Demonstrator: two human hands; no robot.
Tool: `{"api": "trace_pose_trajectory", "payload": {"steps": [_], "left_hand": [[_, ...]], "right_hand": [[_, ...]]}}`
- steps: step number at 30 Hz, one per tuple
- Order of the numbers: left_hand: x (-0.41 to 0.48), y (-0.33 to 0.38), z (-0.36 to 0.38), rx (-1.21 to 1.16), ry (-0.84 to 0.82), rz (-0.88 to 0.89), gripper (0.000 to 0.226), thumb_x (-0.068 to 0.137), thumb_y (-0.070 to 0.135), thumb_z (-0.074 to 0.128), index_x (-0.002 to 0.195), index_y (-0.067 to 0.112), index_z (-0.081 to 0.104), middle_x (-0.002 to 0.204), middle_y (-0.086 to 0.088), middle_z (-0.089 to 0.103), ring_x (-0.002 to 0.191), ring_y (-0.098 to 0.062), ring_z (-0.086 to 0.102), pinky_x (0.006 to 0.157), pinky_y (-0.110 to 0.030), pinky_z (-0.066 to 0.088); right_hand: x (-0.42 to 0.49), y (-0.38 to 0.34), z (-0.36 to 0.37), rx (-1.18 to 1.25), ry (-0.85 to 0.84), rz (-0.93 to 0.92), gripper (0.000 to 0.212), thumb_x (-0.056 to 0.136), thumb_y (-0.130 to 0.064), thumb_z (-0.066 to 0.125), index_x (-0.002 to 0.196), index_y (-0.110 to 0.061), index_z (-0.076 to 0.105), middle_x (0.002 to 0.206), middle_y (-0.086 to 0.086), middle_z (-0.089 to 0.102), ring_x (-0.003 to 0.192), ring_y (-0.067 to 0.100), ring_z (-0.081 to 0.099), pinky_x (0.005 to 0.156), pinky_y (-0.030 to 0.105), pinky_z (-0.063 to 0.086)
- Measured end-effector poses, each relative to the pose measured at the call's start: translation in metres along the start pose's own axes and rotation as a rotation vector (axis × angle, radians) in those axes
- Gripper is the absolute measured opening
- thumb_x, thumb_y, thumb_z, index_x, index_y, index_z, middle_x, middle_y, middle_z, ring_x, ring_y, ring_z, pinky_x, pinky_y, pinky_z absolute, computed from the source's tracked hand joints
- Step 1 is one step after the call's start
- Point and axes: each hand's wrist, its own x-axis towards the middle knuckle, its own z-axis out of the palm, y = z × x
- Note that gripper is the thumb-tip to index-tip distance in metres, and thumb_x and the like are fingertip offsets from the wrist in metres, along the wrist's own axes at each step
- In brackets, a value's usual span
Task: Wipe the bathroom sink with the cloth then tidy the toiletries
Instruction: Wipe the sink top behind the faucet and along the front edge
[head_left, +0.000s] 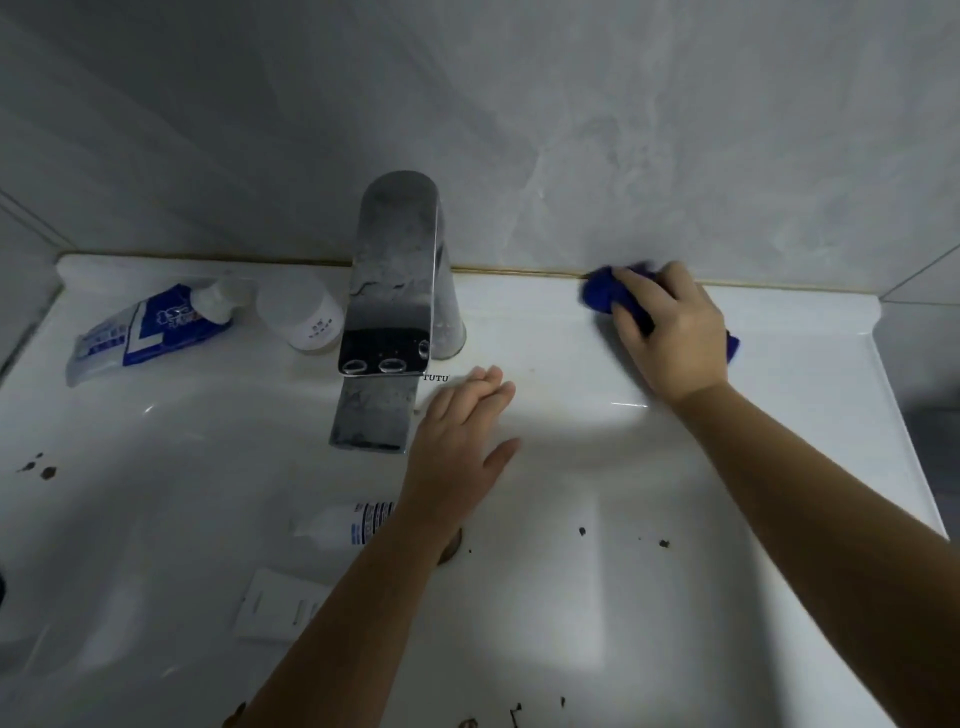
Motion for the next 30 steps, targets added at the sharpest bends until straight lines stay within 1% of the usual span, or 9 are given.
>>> {"api": "trace_pose_trajectory", "payload": {"steps": [3,5,10,13,16,18,23,28,30], "left_hand": [[-0.002,0.004,0.001,0.002,0.008,-0.027,0.051,0.086,0.039,0.050,0.122,0.004,0.057,0.128,-0.012,0.056,0.124,-0.022,0.042,0.103,-0.038,0.034],[-0.003,0.008,-0.003,0.048,-0.029,-0.025,0.053,0.084,0.039,0.050,0.124,0.004,0.054,0.131,-0.013,0.053,0.126,-0.024,0.040,0.103,-0.038,0.032],[-0.015,0.013,-0.019,0.172,-0.036,-0.025,0.046,0.083,0.034,0.051,0.121,0.007,0.054,0.133,-0.014,0.052,0.127,-0.027,0.042,0.100,-0.042,0.038],[-0.027,0.014,-0.029,0.227,-0.035,-0.099,0.042,0.085,0.033,0.048,0.116,0.007,0.059,0.131,-0.012,0.054,0.124,-0.026,0.047,0.091,-0.037,0.045],[-0.037,0.011,-0.036,0.217,-0.047,-0.157,0.041,0.086,0.034,0.047,0.113,0.007,0.061,0.129,-0.012,0.055,0.122,-0.027,0.049,0.089,-0.040,0.048],[-0.040,0.006,-0.038,0.214,-0.058,-0.172,0.042,0.087,0.036,0.046,0.114,0.006,0.060,0.130,-0.013,0.055,0.121,-0.030,0.050,0.092,-0.044,0.048],[-0.035,-0.001,-0.036,0.226,-0.058,-0.091,0.043,0.086,0.034,0.046,0.117,0.006,0.059,0.132,-0.012,0.054,0.122,-0.030,0.049,0.094,-0.042,0.047],[-0.026,-0.015,-0.024,0.274,-0.145,-0.067,0.055,0.087,0.041,0.043,0.131,0.009,0.047,0.140,-0.010,0.045,0.130,-0.027,0.039,0.105,-0.043,0.034],[-0.026,-0.019,-0.020,0.272,-0.175,-0.068,0.058,0.086,0.042,0.046,0.134,0.011,0.043,0.142,-0.010,0.043,0.132,-0.026,0.036,0.106,-0.042,0.034]], "right_hand": [[-0.032,-0.011,-0.006,0.069,-0.152,-0.202,0.032,0.081,-0.025,0.059,0.108,-0.010,0.067,0.087,0.014,0.061,0.067,0.034,0.060,0.061,0.032,0.050],[-0.049,-0.008,-0.019,0.094,-0.225,-0.228,0.031,0.077,-0.019,0.066,0.106,-0.009,0.068,0.084,0.011,0.061,0.064,0.030,0.060,0.061,0.027,0.049],[-0.008,-0.045,0.021,0.066,-0.147,-0.006,0.029,0.077,-0.018,0.065,0.106,-0.010,0.067,0.091,0.016,0.061,0.067,0.038,0.060,0.058,0.037,0.051],[0.007,-0.087,0.045,0.148,-0.189,-0.121,0.025,0.078,-0.019,0.065,0.100,-0.009,0.068,0.092,0.016,0.062,0.065,0.036,0.060,0.056,0.036,0.051],[-0.023,-0.074,0.022,0.199,-0.306,-0.262,0.029,0.075,-0.017,0.071,0.104,-0.012,0.068,0.091,0.011,0.064,0.069,0.032,0.064,0.059,0.033,0.052],[-0.034,-0.053,0.007,0.162,-0.313,-0.339,0.034,0.072,-0.016,0.075,0.105,-0.014,0.069,0.090,0.008,0.064,0.073,0.029,0.065,0.061,0.029,0.050],[0.001,-0.045,0.025,0.129,-0.150,-0.067,0.032,0.076,-0.019,0.065,0.106,-0.012,0.068,0.093,0.015,0.063,0.074,0.037,0.064,0.063,0.037,0.052],[-0.039,-0.053,0.005,0.170,-0.337,-0.295,0.034,0.074,-0.017,0.072,0.107,-0.010,0.067,0.090,0.008,0.064,0.073,0.027,0.065,0.065,0.026,0.048],[-0.022,-0.048,0.009,0.141,-0.258,-0.248,0.031,0.076,-0.019,0.068,0.106,-0.009,0.067,0.090,0.011,0.064,0.072,0.030,0.064,0.063,0.029,0.052]]}}
